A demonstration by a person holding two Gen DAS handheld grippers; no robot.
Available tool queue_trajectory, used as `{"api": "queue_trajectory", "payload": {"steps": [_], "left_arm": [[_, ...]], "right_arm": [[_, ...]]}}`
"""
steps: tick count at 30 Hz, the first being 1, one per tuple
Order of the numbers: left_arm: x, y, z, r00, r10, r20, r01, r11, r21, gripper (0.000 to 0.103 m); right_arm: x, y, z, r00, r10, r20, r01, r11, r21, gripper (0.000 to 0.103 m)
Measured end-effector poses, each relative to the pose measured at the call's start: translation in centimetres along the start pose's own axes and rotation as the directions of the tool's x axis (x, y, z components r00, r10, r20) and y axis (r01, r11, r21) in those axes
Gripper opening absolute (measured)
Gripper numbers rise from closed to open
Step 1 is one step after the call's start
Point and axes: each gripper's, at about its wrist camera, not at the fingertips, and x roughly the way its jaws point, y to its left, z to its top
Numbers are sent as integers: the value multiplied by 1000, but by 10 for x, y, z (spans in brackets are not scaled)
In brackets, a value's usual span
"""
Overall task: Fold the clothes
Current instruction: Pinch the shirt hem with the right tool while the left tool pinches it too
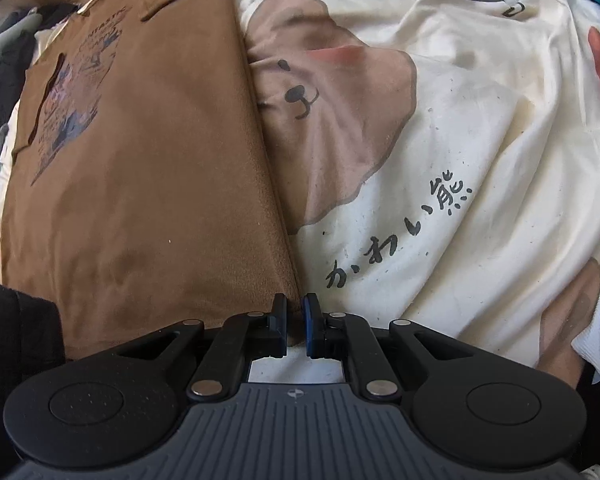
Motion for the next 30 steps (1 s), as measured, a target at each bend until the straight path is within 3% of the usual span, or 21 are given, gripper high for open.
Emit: {"api": "queue_trajectory", "payload": {"steps": [8, 13, 22, 30], "left_arm": [[23, 21, -7, 996, -64, -57, 61, 997, -52, 57], [40, 21, -20, 986, -110, -124, 102, 993, -64, 36], [65, 16, -44, 970, -98, -223, 88, 995, -55, 22], [78, 13, -54, 960, -87, -267, 75, 996, -52, 22]], "right_arm": [[-2, 8, 5, 999, -37, -24, 37, 999, -13, 6], [-1, 11, 6, 998, -55, -35, 54, 998, -13, 6], [3, 15, 8, 996, -74, -51, 73, 997, -13, 6], [2, 13, 8, 996, -67, -50, 67, 998, -8, 6]]}}
